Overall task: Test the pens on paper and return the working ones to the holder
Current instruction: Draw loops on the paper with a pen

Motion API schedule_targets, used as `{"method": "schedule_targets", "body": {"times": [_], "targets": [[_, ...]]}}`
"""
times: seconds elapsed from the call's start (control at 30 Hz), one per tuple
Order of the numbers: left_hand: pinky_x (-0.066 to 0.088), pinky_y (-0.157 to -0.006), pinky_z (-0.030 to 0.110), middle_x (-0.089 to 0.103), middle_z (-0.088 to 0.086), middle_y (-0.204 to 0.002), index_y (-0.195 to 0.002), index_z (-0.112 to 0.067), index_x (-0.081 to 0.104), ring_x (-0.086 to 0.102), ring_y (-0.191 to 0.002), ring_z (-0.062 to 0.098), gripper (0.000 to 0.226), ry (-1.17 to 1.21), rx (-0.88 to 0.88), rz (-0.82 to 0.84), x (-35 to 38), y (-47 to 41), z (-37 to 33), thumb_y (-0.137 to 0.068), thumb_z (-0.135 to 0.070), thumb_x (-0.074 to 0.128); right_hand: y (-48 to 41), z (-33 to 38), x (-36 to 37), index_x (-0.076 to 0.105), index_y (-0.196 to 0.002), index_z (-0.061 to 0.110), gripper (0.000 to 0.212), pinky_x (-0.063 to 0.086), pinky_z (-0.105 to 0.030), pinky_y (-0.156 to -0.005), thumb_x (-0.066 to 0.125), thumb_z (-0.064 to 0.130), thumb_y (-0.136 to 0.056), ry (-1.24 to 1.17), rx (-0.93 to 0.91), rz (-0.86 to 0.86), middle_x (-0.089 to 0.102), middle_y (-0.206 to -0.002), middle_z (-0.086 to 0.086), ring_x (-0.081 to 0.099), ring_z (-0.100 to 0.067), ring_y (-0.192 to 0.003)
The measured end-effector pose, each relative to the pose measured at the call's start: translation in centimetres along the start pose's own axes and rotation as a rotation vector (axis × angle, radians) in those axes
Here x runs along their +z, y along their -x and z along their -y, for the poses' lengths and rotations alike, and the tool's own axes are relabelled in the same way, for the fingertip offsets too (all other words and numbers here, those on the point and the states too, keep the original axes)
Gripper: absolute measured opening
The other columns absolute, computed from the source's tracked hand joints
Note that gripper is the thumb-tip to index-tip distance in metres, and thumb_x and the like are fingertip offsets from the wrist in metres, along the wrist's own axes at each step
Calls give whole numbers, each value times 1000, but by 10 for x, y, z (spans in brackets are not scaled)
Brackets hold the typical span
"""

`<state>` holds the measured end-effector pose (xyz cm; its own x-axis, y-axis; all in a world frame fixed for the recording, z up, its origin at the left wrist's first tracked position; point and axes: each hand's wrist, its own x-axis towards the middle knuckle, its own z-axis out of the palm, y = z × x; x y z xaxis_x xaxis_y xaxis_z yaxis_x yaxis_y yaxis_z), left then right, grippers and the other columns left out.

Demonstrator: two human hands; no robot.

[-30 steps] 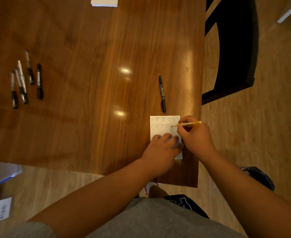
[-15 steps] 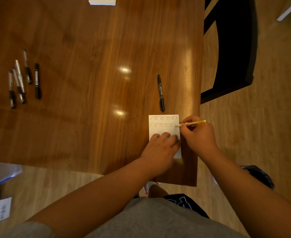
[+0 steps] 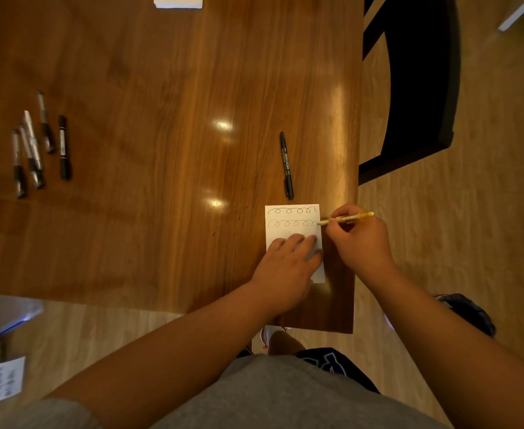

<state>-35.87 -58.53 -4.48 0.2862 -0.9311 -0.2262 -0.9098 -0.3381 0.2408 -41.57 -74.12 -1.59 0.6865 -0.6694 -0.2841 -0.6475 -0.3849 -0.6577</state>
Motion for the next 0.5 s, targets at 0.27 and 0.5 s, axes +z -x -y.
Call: {"method": "schedule_targets", "body": {"times": [0.27,0.5], "targets": [[27,-111,47,32,8,-154,-143,-22,36,28,-139,31,59,14,-4,7,1,1,0,-91,-41,58,3,-1,-11,65,-75,28,25,50,-30,-58,50,31,-95,-335,175,-67,67,-69,5,65,-11,-67],[32,-109,44,41,10,-148,-138,-21,44,35,-136,30,52,81,4,-51,-6,5,6,-91,-40,58,-3,17,-32,57,-83,20,21,47,-32,-61,45,19,-100,-689,387,-44,56,-68,0,55,-17,-63]]}}
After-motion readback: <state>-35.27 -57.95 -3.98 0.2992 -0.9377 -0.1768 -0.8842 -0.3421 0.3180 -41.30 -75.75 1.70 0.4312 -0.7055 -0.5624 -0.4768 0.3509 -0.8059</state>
